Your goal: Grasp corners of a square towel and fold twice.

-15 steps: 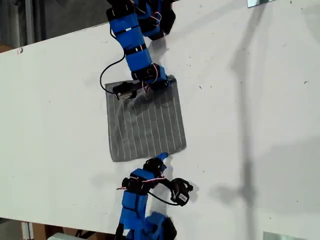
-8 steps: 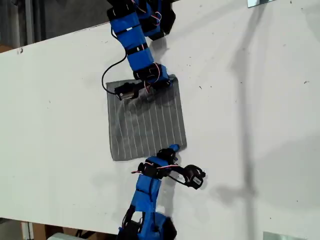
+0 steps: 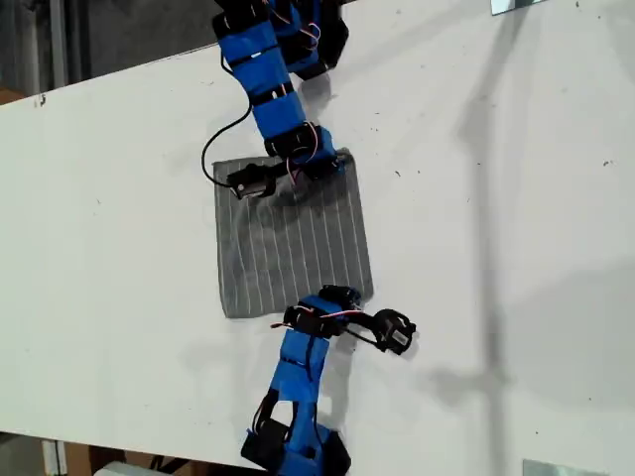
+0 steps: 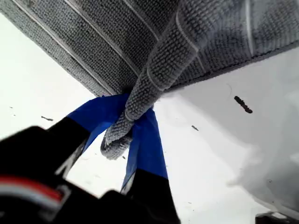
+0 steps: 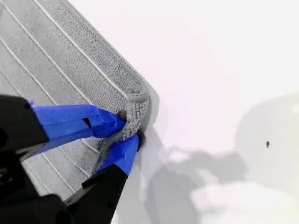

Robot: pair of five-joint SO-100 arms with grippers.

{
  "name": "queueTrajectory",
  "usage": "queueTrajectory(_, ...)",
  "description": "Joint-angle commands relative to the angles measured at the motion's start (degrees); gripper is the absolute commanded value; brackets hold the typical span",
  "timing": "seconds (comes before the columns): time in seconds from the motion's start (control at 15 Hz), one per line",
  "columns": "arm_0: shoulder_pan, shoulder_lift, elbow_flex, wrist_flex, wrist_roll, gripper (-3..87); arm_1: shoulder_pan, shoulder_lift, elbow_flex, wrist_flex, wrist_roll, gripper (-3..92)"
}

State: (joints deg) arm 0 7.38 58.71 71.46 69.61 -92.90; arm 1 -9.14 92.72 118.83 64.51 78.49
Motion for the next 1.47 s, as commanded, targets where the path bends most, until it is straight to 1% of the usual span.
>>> queueTrajectory(0.0,1.3,1.4,-15.3,11.3,4.3,0.0,-0.8,6.0,-4.6,2.5,-0.3,-0.1)
queueTrajectory(0.07,1.0,2.1,-19.8,14.4,7.1,0.0,-0.4,7.4,-6.6,5.1,-0.3,-0.1)
queueTrajectory(0.2,0.1,8.0,-21.3,16.1,12.0,0.0,0.5,8.9,-12.8,12.2,-0.4,-0.1)
queueTrajectory(0.27,-0.9,10.9,-21.0,17.3,14.0,0.0,1.4,9.8,-15.1,13.9,-1.1,-0.1)
queueTrajectory(0.47,-5.7,17.7,-19.3,23.6,18.1,0.0,6.9,12.7,-17.6,15.9,-3.6,-0.1)
queueTrajectory(0.6,-10.1,25.2,-17.2,25.0,22.5,0.0,13.5,16.0,-17.6,16.3,-6.4,-0.1)
queueTrajectory(0.8,-20.1,33.7,-11.5,26.1,27.9,0.0,25.2,18.2,-20.0,15.1,-12.4,-0.1)
queueTrajectory(1.0,-29.4,36.1,-8.9,26.4,31.9,0.0,35.9,14.0,-24.4,12.7,-19.3,-0.1)
queueTrajectory(1.13,-33.8,35.0,-8.2,25.6,34.1,0.0,40.6,12.5,-24.5,6.6,-23.0,-0.1)
queueTrajectory(1.27,-38.2,30.8,-6.6,22.9,35.4,0.0,44.8,7.6,-24.2,-0.2,-25.9,-0.1)
queueTrajectory(1.33,-40.0,27.5,-8.5,22.2,36.2,0.0,46.2,5.5,-24.7,-2.8,-26.9,-0.1)
queueTrajectory(1.4,-41.4,23.0,-14.7,23.3,38.1,0.0,47.2,4.5,-26.5,-4.0,-28.3,-0.1)
